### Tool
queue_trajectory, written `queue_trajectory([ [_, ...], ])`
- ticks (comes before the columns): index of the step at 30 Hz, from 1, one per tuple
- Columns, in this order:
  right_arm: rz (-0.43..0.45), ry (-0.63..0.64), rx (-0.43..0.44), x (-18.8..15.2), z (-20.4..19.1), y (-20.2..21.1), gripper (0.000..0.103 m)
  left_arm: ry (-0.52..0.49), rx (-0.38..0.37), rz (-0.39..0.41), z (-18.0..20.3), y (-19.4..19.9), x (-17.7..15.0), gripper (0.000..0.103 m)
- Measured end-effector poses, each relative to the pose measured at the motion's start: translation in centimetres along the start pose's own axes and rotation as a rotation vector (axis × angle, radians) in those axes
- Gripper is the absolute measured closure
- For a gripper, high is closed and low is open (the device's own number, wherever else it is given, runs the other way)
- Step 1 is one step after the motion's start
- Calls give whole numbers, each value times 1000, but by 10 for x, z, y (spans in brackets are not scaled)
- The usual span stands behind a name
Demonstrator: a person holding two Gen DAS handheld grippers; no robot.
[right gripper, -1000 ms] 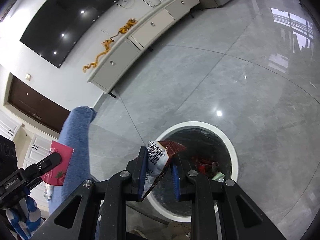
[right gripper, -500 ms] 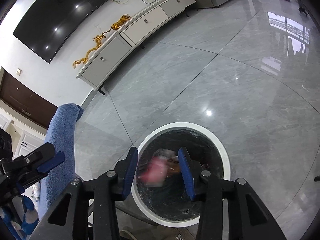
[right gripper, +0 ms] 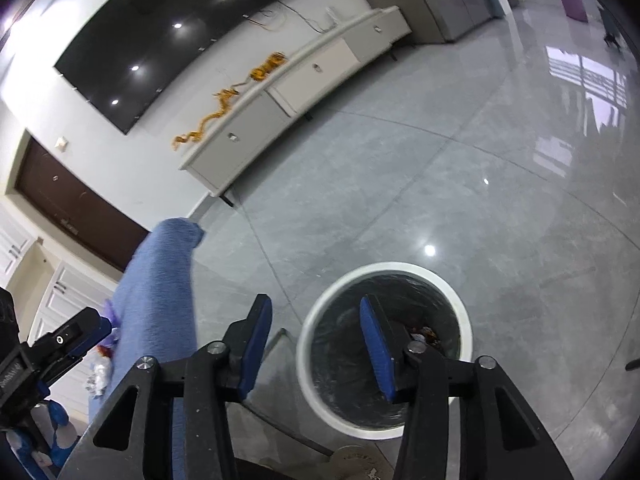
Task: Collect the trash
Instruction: 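Move both open tools back over the rug toward the remaining wrappers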
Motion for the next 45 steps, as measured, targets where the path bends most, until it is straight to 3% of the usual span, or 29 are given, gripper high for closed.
queue_trajectory([
  [15,72,229,210,-17,-157,67,54,28,184,276,-72,194,-10,45],
  [25,33,397,313,-62,-266,74,54,163,317,414,-158,306,-61,45],
  [33,-20,523,390,-105,-347,68,54,285,378,485,-222,361,-116,45],
  [45,-94,604,374,-149,-393,46,53,362,359,485,-268,374,-165,45],
])
Point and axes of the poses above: each gripper's, at about its wrist camera, not at the fingertips, and y roughly against the way its jaws point, z to its right, x to its top, the point moved 10 cm from there along -y, roughly the way its jaws point, and after that the axes turned 11 degrees about -x, right-handed, at the moved point
